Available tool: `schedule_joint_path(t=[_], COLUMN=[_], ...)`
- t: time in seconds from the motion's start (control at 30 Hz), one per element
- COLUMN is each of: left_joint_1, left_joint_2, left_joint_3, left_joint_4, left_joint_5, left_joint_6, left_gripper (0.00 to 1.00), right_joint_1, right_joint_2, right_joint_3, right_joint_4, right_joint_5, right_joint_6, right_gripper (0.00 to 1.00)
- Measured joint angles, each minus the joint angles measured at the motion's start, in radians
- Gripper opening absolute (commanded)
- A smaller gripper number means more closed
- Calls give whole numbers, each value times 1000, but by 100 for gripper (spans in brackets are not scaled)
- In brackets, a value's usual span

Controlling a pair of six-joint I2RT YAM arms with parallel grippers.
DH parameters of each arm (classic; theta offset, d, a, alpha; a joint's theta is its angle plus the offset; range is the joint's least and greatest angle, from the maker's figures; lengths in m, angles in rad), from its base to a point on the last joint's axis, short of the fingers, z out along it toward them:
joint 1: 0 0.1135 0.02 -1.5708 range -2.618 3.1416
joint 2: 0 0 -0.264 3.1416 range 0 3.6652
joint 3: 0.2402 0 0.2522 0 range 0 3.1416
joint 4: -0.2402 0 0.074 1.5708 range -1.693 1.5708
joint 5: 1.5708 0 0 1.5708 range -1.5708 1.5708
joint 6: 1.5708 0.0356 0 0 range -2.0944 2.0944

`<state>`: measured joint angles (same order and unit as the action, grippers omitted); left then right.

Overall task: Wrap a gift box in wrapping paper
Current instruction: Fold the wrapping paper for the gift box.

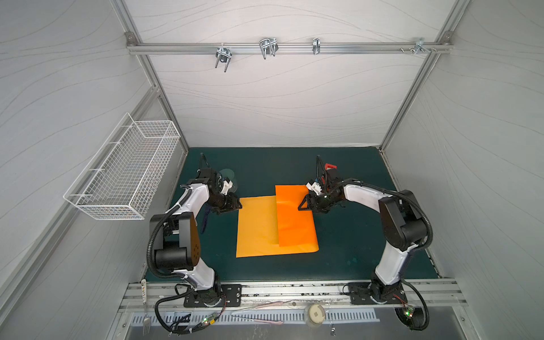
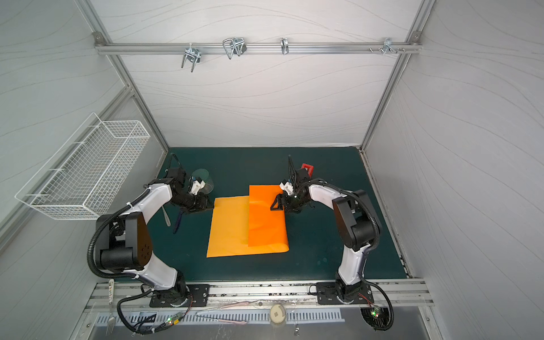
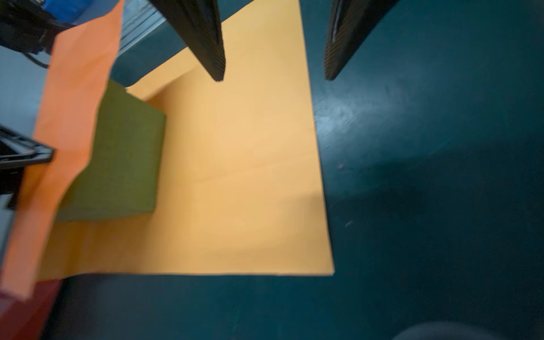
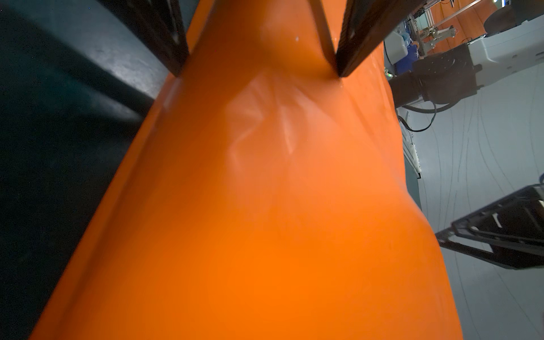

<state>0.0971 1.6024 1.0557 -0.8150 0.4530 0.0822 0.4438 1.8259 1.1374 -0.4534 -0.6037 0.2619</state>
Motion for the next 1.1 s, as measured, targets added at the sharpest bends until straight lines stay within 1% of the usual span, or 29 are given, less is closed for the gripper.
schedule_joint_path(t=[0.1, 0.23, 0.4, 0.5, 0.7, 0.87, 1.1], left_joint_1=[-3, -23, -78, -95, -102, -115, -117], left_joint_2=[16, 48, 111, 142, 178, 188, 190], left_joint_3=[-22, -22, -20, -20, 8, 8, 2], left_joint_4=[-36, -26, 8, 35, 58, 82, 112], left_joint_5=[-38, -79, -94, -99, -67, -13, 47], left_joint_6=[16, 14, -22, -45, -82, -94, -103], left_gripper=[54, 54, 54, 53, 49, 47, 46], right_joint_1=[0, 0, 0, 0, 0, 0, -1], right_joint_2=[0, 0, 0, 0, -2, -2, -7], right_joint_3=[0, 0, 0, 0, 0, -2, -7], right_joint_4=[0, 0, 0, 0, 0, 1, 8], right_joint_5=[0, 0, 0, 0, 1, 2, 2], right_joint_6=[0, 0, 0, 0, 0, 0, 1], right_gripper=[79, 78, 78, 78, 78, 78, 77])
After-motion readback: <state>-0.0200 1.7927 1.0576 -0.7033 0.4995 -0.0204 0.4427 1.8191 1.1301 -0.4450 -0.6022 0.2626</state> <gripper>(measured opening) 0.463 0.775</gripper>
